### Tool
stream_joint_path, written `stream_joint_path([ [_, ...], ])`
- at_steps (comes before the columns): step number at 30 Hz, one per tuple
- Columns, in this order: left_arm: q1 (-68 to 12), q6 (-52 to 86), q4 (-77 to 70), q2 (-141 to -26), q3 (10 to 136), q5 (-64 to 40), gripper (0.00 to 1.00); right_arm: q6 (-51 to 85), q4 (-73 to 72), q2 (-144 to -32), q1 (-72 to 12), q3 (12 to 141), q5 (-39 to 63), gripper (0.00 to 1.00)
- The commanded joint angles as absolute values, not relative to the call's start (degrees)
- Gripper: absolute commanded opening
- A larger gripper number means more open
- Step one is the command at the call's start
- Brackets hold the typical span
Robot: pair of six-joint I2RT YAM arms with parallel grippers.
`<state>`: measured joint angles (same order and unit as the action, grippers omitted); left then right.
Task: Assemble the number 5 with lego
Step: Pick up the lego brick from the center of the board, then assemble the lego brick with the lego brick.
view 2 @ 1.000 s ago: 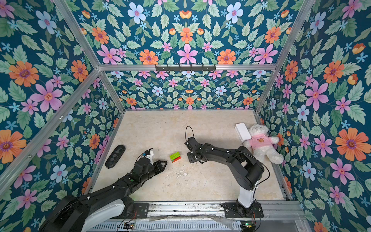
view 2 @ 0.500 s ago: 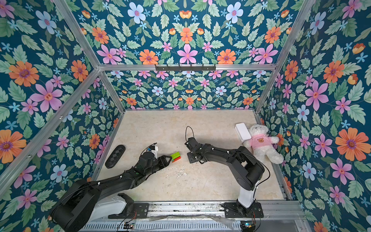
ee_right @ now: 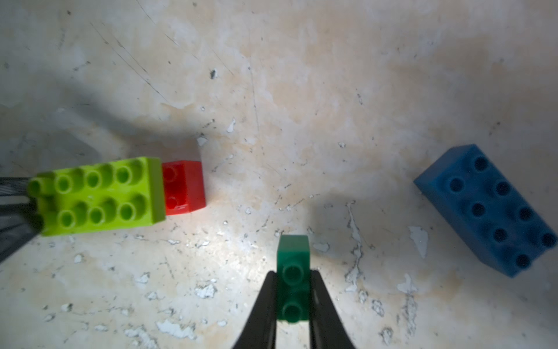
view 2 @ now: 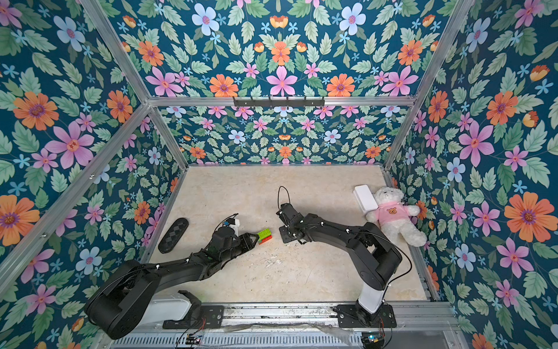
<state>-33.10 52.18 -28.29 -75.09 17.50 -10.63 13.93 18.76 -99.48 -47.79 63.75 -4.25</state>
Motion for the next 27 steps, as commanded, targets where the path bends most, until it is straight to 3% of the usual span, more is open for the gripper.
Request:
stream_joint_path([
  [1,-33.0,51.3,-28.6,-75.5,16.6,-10.4,0.48,13.3,20.3,-98.8,-48.3,66.1,-2.8,0.03],
  [27,-33.0,50.5,-29.4,-76.4,14.8,-10.6,0.39,7.7,28.3,-109.3,-51.8,81.8,2.0,0.03],
])
